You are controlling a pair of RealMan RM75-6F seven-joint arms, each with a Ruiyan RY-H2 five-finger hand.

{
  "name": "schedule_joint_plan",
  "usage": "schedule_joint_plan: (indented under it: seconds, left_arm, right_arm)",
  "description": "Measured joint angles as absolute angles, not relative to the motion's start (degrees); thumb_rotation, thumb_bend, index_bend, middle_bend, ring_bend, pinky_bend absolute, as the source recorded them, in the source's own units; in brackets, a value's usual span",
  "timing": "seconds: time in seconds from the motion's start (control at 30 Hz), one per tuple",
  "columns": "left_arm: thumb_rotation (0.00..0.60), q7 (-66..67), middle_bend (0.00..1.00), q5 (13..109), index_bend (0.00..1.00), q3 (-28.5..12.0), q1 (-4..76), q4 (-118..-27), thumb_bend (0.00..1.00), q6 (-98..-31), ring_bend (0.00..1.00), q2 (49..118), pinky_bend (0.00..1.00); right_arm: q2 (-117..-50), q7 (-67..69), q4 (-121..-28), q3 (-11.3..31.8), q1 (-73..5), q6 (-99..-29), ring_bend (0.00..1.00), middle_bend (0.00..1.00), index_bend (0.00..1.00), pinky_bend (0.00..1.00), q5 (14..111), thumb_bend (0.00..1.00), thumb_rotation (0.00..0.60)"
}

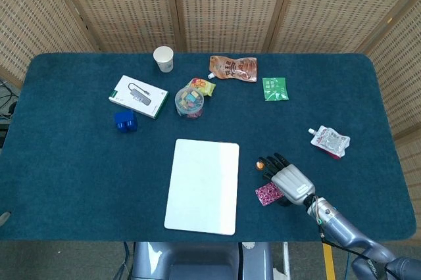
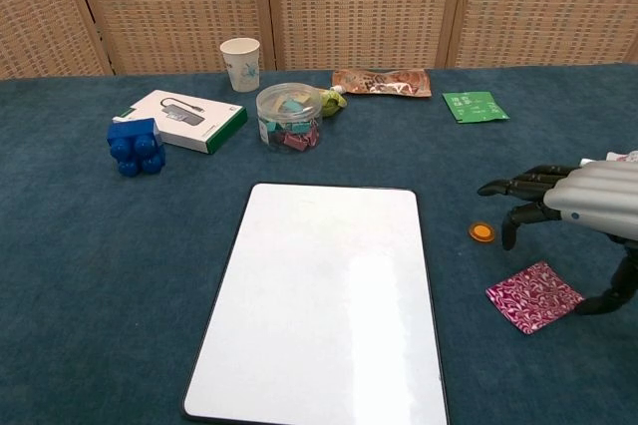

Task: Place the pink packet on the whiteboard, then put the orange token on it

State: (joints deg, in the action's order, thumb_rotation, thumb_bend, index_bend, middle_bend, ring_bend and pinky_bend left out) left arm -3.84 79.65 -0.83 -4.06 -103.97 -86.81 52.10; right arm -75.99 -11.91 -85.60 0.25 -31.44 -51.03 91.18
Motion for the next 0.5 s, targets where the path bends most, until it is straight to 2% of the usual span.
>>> schedule_joint_plan:
  seconds: [0.5]
  left_arm:
    - [0.6,-4.24,0.0,79.36,0.0,-0.82,-3.84,-103.77,0.04,-86.23,0.0,52.04,0.0]
  right_arm:
    - [-79.59,-17.7,-83.71,-0.41,-32.96,-47.89,0.0,0.0,0.3,0.0,86.84,0.23,0.6]
